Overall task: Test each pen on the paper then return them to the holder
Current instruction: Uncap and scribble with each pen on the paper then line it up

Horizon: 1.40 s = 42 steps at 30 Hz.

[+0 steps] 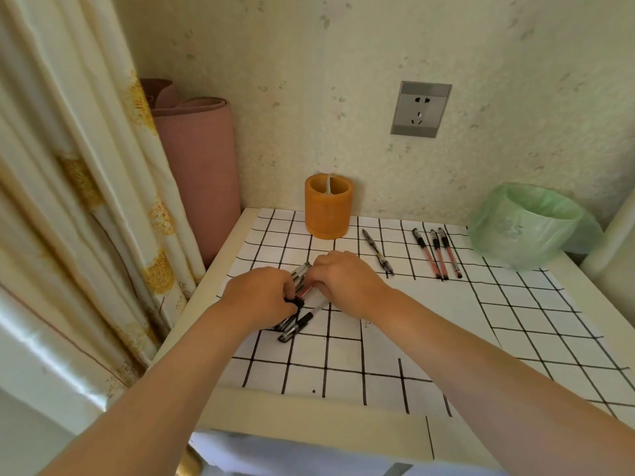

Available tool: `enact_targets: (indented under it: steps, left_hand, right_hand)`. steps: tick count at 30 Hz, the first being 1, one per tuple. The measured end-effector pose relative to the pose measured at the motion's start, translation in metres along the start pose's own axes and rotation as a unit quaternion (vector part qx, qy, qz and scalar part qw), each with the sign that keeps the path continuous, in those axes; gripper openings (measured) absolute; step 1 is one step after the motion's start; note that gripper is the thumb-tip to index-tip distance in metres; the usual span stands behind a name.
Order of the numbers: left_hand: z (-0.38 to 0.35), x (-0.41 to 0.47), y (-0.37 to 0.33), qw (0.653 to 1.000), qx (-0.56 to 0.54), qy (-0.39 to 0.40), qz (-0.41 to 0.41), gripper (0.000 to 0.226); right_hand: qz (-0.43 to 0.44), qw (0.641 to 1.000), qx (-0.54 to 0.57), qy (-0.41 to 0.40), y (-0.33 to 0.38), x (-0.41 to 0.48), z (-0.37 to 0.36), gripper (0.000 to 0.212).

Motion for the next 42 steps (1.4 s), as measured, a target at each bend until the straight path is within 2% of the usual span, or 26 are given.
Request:
enact_targets:
  steps: [6, 12, 22, 29, 32, 35, 37, 42]
  left_hand:
    - [-0.001, -0.004, 0.002, 1.0, 0.007, -0.004, 0.001, 0.016]
    - [0.001, -0.001, -0.002, 0.999, 0.036, 0.006, 0.002, 0.022]
    - [-0.002, 0.003, -0.006, 0.998, 0.05, 0.022, 0.018, 0.026]
    - [0.0, 0.0, -0.008, 1.0, 0.018, 0.007, 0.006, 0.026]
    - [0.001, 0.0, -0.007, 1.0, 0.006, 0.006, 0.016, 0.026]
    - [0.009, 0.0, -0.009, 1.0, 0.012, -0.013, 0.013, 0.012]
    - [0.015, 0.001, -0.012, 1.0, -0.011, -0.025, 0.007, 0.015]
    - [0.018, 0.002, -0.035, 0.998, -0.051, -0.015, -0.032, 0.025]
  right_hand:
    - [0.018, 0.999, -0.048, 0.013, 0.003, -0.003, -0.007, 0.017]
    - [0.012, 0.999, -0.032, 0.043, 0.007, -0.001, -0.004, 0.011]
    - [-0.013, 0.992, -0.112, 0.061, 0.006, -0.002, -0.009, 0.025]
    - [-0.023, 0.997, -0.042, 0.053, 0.002, -0.004, -0.004, 0.009]
    - [-0.048, 0.998, 0.009, 0.041, -0.002, -0.004, 0.008, 0.011]
    - [-0.091, 0.993, 0.065, 0.033, -0.005, -0.008, 0.027, 0.006]
    - [-0.114, 0.99, 0.071, 0.035, -0.009, -0.014, 0.035, 0.004]
    - [-0.139, 0.978, 0.142, 0.058, -0.011, -0.031, 0.045, 0.015]
Point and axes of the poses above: each hand's wrist, its own x-axis towards the middle knuckle, its own z-axis out of the back of the hand, y = z × x, the point moved 6 cm from there along x, towards the middle knuckle, and after that the axes turned 7 degrees about x, right-handed, at the moved point
